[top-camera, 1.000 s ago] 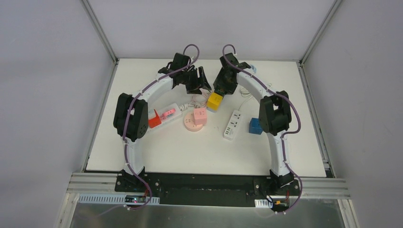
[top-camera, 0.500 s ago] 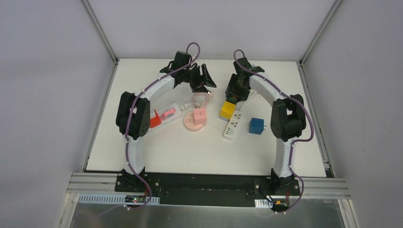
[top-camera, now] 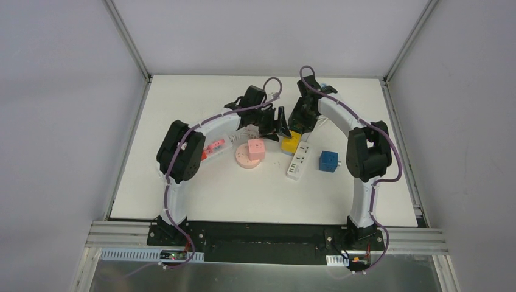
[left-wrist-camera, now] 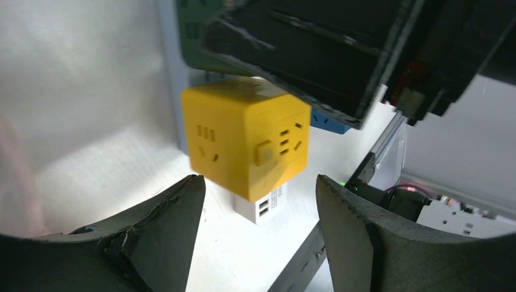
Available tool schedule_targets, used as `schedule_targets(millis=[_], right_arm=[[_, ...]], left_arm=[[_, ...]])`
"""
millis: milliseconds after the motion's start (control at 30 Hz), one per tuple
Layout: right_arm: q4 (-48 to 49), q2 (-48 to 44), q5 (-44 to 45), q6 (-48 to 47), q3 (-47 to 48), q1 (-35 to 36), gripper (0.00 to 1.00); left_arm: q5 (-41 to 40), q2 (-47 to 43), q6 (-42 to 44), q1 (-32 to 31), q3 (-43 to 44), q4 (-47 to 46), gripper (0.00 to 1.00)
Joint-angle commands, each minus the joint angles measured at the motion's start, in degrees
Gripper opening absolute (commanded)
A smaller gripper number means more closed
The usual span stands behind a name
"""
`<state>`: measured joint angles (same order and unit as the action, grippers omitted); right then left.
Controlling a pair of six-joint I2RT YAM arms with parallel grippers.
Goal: Pull the plug off the socket
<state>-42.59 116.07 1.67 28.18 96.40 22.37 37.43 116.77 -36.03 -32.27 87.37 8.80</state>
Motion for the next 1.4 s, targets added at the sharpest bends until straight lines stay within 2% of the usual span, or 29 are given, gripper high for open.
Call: schedule_targets(millis=[0,200,267,333,633,800,933,1033,1200,1367], right_arm=[[-3.2,-1.68,-0.08,3.73,0.61,0.83,0.38],[-1.61,0.49,-1.04,8.66,2.89,2.75,0.16],[-2.22,1.27,-1.1,9.27,4.29,2.97,0.05],[-2.47,1.44,-2.57,9.85,4.75,2.97,0.0],[-1.47,1.66,-6.57,10.31,6.54,4.03,0.0],[-4.61,3.78,-4.11,9.32,9.39,4.61,0.0],[-6.07,4.44,-4.43,8.8,10.65,4.51,0.0],[-6.03,4.0,-6.82,8.47,11.66,4.01,0.0],[-4.24,3.45,-16.47,8.56,11.16,1.04,0.0],[-5.05,3.09,-10.39,4.72,10.07,0.97,0.0]], left_arm=[[-2.71,-1.86,5.55,-2.04,-0.39,-2.28,0.69],[-8.87,-2.32,6.24,-2.36,-2.78,-0.16,0.65],[-12.03,-2.23,7.0,-2.36,-2.62,2.53,0.61],[-13.46,-1.93,7.53,-2.36,-2.24,4.22,0.57],[-15.62,-0.9,9.51,-2.27,-0.52,8.92,0.51],[-10.26,0.35,8.67,-2.35,-0.04,6.24,0.59],[-9.32,1.93,8.47,-2.44,1.16,6.71,0.6],[-9.73,2.68,8.71,-2.45,1.13,7.4,0.59],[-10.87,4.24,9.69,-3.09,1.78,9.79,0.54],[-13.31,5.3,11.9,-3.84,3.39,13.12,0.52]])
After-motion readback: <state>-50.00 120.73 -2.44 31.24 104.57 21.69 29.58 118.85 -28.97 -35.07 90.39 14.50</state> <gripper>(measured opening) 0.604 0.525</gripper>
